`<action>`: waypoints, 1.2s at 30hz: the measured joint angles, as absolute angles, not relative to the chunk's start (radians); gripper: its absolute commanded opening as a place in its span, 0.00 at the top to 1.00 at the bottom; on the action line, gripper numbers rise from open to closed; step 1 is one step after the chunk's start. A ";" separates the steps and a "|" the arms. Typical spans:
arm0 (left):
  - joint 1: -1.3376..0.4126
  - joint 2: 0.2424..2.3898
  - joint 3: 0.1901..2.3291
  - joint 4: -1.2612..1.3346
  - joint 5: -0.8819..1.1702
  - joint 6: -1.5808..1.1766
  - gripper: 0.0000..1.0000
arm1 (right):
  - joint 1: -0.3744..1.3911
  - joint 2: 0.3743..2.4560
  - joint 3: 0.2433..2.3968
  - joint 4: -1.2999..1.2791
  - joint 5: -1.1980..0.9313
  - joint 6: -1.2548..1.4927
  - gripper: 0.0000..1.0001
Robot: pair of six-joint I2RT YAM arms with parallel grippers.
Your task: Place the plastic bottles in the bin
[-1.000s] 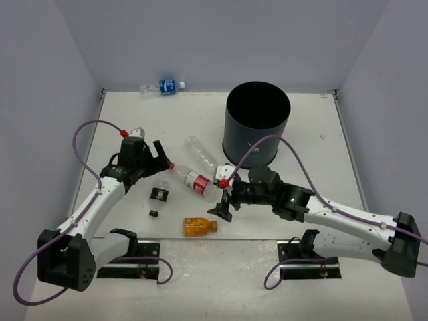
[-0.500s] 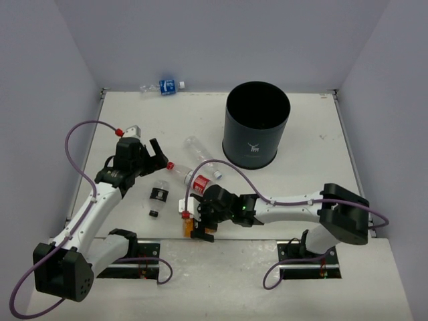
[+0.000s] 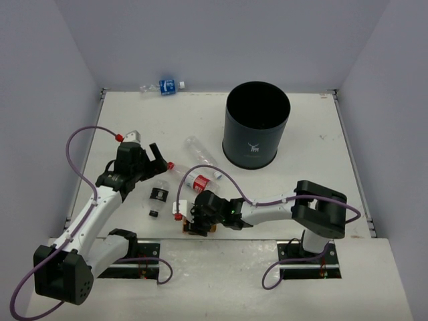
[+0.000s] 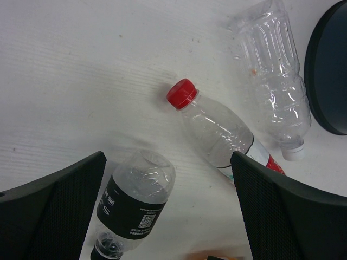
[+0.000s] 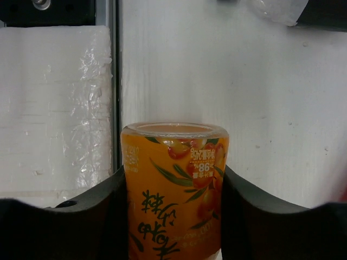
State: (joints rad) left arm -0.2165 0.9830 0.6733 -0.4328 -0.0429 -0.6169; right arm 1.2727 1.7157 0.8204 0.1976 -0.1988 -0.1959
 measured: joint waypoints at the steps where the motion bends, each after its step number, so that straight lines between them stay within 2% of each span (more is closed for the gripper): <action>1: -0.216 0.979 0.669 -0.434 -0.043 -0.621 0.00 | 1.274 1.716 0.820 0.206 -0.194 -0.196 0.79; 3: -0.216 0.970 0.661 -0.432 -0.043 -0.632 0.00 | 1.274 1.714 0.822 0.208 -0.180 -0.197 0.89; 6: -0.216 0.956 0.652 -0.431 -0.043 -0.646 0.00 | 1.275 1.702 0.837 0.178 -0.163 -0.201 0.92; 9: -0.216 0.945 0.639 -0.427 -0.040 -0.654 0.00 | 1.275 1.652 0.841 0.167 -0.137 -0.206 1.00; 14: -0.217 0.945 0.624 -0.429 0.005 -0.654 0.00 | 1.231 1.508 0.854 0.174 -0.036 -0.225 1.00; 22: -0.217 0.923 0.605 -0.438 0.020 -0.655 0.00 | 0.851 1.284 0.992 0.236 0.046 -0.107 1.00; 27: -0.217 0.895 0.579 -0.465 0.021 -0.662 0.00 | 0.677 1.254 1.137 0.282 0.136 0.028 1.00; 32: -0.217 0.878 0.563 -0.494 0.016 -0.671 0.00 | 0.548 1.309 1.227 0.283 0.212 0.119 1.00; 33: -0.217 0.875 0.555 -0.496 0.016 -0.673 0.00 | 0.525 1.327 1.248 0.251 0.221 0.147 0.91; 34: -0.217 0.873 0.547 -0.495 0.018 -0.674 0.00 | 0.509 1.349 1.273 0.225 0.224 0.178 0.55; 35: -0.217 0.872 0.537 -0.496 0.020 -0.674 0.00 | 0.491 1.372 1.297 0.201 0.227 0.208 0.31; 36: -0.217 0.872 0.529 -0.496 0.023 -0.675 0.00 | 0.474 1.388 1.310 0.180 0.229 0.233 0.18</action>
State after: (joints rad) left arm -0.2169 0.8719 0.5286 -0.4957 0.0229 -0.6749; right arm 0.4739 1.3878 1.3099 0.1800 0.2286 0.2329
